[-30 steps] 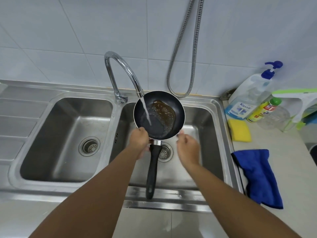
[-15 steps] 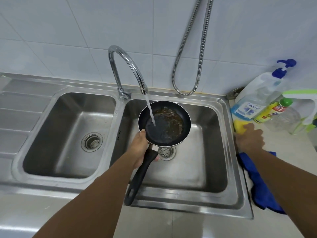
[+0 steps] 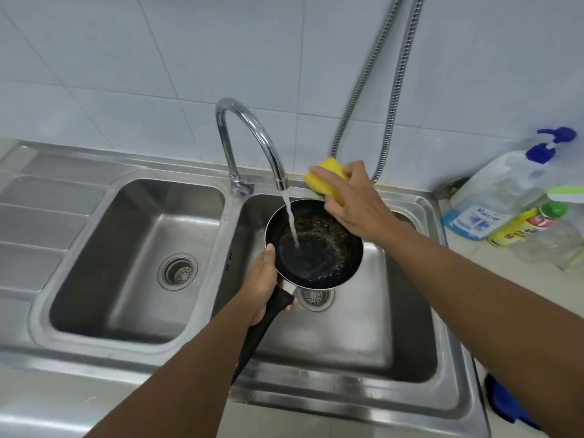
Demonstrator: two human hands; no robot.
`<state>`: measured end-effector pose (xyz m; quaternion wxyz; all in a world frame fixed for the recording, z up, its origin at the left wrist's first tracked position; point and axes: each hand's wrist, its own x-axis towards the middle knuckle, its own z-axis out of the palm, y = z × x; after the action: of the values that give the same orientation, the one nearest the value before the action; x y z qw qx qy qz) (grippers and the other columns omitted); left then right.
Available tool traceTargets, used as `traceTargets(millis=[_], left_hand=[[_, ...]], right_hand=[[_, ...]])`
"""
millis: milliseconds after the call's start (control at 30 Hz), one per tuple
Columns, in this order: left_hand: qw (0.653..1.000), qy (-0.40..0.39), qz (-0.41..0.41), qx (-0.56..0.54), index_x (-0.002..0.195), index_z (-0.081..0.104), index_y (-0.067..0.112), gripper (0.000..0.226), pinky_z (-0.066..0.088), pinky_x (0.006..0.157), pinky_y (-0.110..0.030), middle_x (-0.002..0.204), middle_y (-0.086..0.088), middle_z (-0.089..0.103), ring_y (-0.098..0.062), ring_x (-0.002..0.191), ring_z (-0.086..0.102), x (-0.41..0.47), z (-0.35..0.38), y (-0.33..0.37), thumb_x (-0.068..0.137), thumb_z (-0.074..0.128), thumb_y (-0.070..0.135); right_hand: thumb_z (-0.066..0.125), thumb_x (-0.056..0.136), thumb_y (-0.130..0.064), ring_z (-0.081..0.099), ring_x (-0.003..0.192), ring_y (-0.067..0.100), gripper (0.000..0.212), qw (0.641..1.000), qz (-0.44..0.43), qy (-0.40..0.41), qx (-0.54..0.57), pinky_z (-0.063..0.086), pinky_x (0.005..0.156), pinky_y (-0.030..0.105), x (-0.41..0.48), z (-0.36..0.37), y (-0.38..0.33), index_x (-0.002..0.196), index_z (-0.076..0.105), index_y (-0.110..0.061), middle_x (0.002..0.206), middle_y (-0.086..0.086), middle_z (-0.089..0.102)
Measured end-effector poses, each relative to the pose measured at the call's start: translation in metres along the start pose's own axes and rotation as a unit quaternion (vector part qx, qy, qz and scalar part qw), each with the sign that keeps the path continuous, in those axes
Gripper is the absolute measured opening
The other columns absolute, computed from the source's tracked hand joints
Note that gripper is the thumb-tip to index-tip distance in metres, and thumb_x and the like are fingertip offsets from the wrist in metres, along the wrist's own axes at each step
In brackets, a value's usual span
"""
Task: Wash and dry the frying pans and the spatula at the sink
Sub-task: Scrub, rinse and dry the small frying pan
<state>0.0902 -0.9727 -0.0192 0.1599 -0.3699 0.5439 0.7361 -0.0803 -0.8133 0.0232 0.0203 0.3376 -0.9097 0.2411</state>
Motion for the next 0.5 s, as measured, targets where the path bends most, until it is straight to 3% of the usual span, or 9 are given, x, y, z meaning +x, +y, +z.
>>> traceTargets(millis=[100,167,233,267,300,367,433,467,500], left_hand=[[1.000,-0.008,0.004,0.009,0.118,0.056,0.020,0.049,0.051,0.044,-0.035,0.098,-0.026,0.068,-0.036,0.051,0.065,0.005,-0.006,-0.001,0.109,0.024,0.055],[1.000,-0.015,0.008,0.017,0.112,0.058,0.023,0.047,0.052,0.044,-0.036,0.105,-0.030,0.069,-0.036,0.052,0.065,0.009,-0.010,-0.003,0.109,0.024,0.055],[1.000,-0.016,0.002,0.022,0.122,0.056,0.021,0.050,0.053,0.044,-0.036,0.112,-0.029,0.067,-0.038,0.053,0.066,0.015,-0.016,-0.007,0.108,0.025,0.057],[1.000,-0.014,-0.003,0.023,0.128,0.054,0.021,0.052,0.053,0.043,-0.036,0.115,-0.027,0.067,-0.039,0.055,0.067,0.018,-0.019,-0.009,0.108,0.025,0.058],[1.000,-0.013,-0.004,0.022,0.132,0.053,0.021,0.053,0.053,0.043,-0.036,0.116,-0.026,0.067,-0.039,0.056,0.068,0.020,-0.021,-0.011,0.107,0.025,0.059],[1.000,-0.013,-0.002,0.018,0.132,0.054,0.021,0.054,0.053,0.042,-0.036,0.118,-0.030,0.065,-0.041,0.059,0.068,0.024,-0.026,-0.013,0.107,0.026,0.059],[1.000,-0.016,-0.006,0.011,0.130,0.056,0.021,0.055,0.053,0.043,-0.036,0.121,-0.038,0.060,-0.043,0.061,0.067,0.027,-0.028,-0.015,0.106,0.027,0.061],[1.000,-0.017,-0.010,0.008,0.130,0.057,0.021,0.056,0.052,0.043,-0.035,0.122,-0.040,0.058,-0.043,0.062,0.067,0.029,-0.029,-0.017,0.105,0.028,0.062],[1.000,-0.016,-0.014,0.006,0.129,0.057,0.021,0.057,0.052,0.044,-0.035,0.123,-0.042,0.057,-0.044,0.063,0.067,0.030,-0.029,-0.018,0.105,0.029,0.063]], right_hand=[[0.062,0.090,-0.018,0.045,0.091,0.028,0.046,0.986,-0.129,-0.058,-0.088,0.046,0.080,0.035,0.055,0.023,-0.019,0.134,0.051,-0.026,0.113,0.014,0.036],[0.062,0.084,-0.025,0.050,0.089,0.026,0.051,0.974,-0.151,-0.119,-0.117,0.051,0.080,0.044,0.086,0.040,-0.029,0.133,0.051,-0.015,0.117,0.010,0.040],[0.056,0.077,-0.039,0.051,0.094,0.019,0.077,0.958,-0.180,-0.164,-0.152,0.050,0.086,0.036,0.111,0.057,-0.030,0.152,0.039,-0.030,0.135,0.005,0.041],[0.060,0.077,-0.039,0.049,0.093,0.015,0.081,0.944,-0.204,-0.183,-0.184,0.047,0.087,0.030,0.118,0.061,-0.033,0.153,0.034,-0.041,0.139,0.002,0.040],[0.071,0.076,-0.036,0.051,0.090,0.013,0.083,0.944,-0.202,-0.193,-0.177,0.048,0.085,0.028,0.123,0.064,-0.034,0.152,0.037,-0.040,0.134,-0.001,0.045],[0.079,0.082,-0.034,0.062,0.080,0.002,0.080,0.947,-0.210,-0.211,-0.121,0.056,0.076,0.022,0.134,0.074,-0.037,0.151,0.043,-0.017,0.114,-0.009,0.053],[0.043,0.106,-0.027,0.066,0.076,0.000,0.052,0.963,-0.103,-0.245,0.051,0.055,0.056,0.018,0.137,0.083,-0.048,0.154,0.037,-0.009,0.107,-0.010,0.053],[0.034,0.106,-0.025,0.067,0.084,0.011,0.051,0.963,-0.055,-0.252,0.076,0.055,0.050,0.024,0.137,0.083,-0.046,0.154,0.037,-0.009,0.104,-0.005,0.054],[0.035,0.104,-0.027,0.066,0.094,0.022,0.053,0.971,-0.066,-0.230,0.003,0.053,0.049,0.027,0.140,0.080,-0.047,0.155,0.037,-0.013,0.103,0.000,0.055]])
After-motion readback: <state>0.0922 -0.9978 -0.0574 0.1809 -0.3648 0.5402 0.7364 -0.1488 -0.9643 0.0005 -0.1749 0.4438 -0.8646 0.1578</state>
